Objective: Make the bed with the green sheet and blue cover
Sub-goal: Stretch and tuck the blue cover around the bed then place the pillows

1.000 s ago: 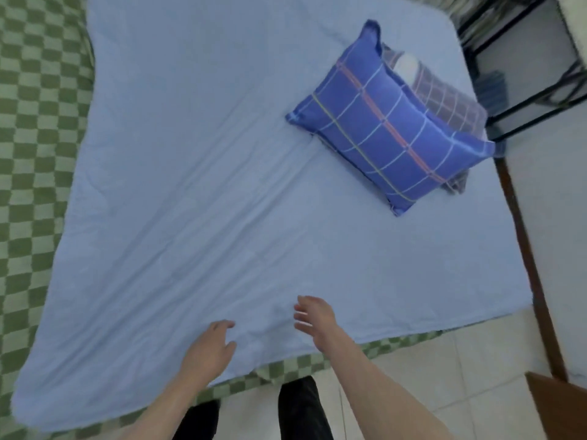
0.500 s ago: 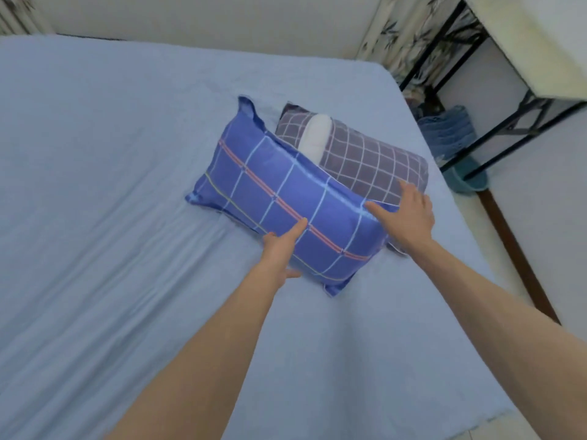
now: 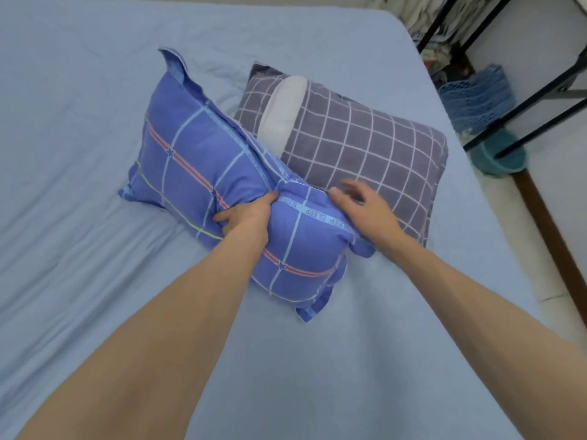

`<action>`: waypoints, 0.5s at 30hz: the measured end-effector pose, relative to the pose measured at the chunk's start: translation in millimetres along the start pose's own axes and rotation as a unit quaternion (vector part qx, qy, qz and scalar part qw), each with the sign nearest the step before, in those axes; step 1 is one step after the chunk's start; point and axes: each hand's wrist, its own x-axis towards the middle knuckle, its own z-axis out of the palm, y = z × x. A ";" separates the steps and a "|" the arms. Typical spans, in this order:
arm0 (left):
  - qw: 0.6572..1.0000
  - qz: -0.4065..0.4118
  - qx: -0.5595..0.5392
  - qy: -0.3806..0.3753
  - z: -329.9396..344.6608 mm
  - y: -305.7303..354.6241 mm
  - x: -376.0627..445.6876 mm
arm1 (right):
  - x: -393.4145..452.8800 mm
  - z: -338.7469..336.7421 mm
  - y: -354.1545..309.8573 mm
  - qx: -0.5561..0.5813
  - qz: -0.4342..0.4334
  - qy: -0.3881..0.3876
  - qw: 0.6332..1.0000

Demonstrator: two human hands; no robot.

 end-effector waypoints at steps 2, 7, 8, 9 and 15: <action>1.000 0.006 -0.024 0.013 4.0 0.5 10.1 | 35.9 -23.0 14.0 -0.132 0.022 0.069 0.989; 0.997 0.058 -0.046 0.015 0.5 -15.6 21.8 | 85.5 -16.3 60.7 -0.408 0.108 -0.030 0.906; 0.996 0.070 -0.044 0.017 -1.6 -21.0 23.6 | 86.4 -9.1 67.2 -0.430 0.069 0.010 0.900; 0.995 0.088 -0.038 0.025 -4.4 -25.3 25.9 | 84.4 -2.0 72.8 -0.458 0.011 0.052 0.887; 0.980 0.191 0.029 0.044 -64.0 -53.7 21.4 | 15.7 4.0 45.2 -0.453 -0.128 0.082 0.878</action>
